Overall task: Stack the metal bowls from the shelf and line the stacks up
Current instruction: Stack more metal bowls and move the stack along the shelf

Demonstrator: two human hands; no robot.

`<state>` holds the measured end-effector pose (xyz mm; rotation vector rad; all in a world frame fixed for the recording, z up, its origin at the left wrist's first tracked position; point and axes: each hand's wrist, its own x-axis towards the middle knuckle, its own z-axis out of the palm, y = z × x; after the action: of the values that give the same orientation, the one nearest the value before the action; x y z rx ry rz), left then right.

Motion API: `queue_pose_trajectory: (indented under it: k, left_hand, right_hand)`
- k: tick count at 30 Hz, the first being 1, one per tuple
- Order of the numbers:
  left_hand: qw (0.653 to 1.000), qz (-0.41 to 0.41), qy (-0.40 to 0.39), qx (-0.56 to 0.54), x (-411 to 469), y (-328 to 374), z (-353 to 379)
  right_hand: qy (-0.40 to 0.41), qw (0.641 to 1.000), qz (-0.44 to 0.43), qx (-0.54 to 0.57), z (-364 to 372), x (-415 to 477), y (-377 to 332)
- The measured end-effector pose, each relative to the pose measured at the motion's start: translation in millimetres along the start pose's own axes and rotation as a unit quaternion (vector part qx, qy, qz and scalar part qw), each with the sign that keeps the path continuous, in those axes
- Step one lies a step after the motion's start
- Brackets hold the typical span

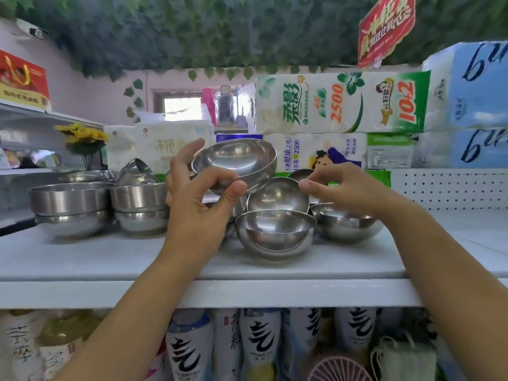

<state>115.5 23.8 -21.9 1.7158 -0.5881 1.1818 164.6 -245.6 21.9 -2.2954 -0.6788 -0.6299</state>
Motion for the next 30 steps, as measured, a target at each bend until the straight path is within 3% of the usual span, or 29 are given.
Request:
queue_pose_trajectory:
  k: [4,8,15,22,26,30]
  left_hand:
    - [0.999,0.009,-0.022,-0.042,-11.2,14.7,16.1]
    - [0.999,0.050,0.008,0.003,-28.0,14.9,29.2]
    - [0.992,0.111,0.013,0.058,-32.1,14.5,32.9]
    - [0.984,0.131,-0.017,0.116,-37.2,12.0,36.1]
    - [0.984,0.109,-0.024,0.136,-40.1,14.7,36.8]
    - [0.987,0.095,-0.023,0.130,-41.0,15.8,35.9]
  right_hand:
    - [0.007,1.000,0.020,0.008,-14.4,-3.4,12.4]
    - [-0.001,0.998,0.057,0.014,-26.2,-7.3,22.7]
    - [-0.162,0.980,0.115,-0.021,-38.6,-13.5,33.6]
    - [-0.213,0.967,0.139,0.007,-44.6,-13.9,47.2]
    - [-0.207,0.965,0.159,-0.010,-42.9,-14.7,47.0]
    - [-0.122,0.980,0.153,0.033,-42.9,-13.6,43.1]
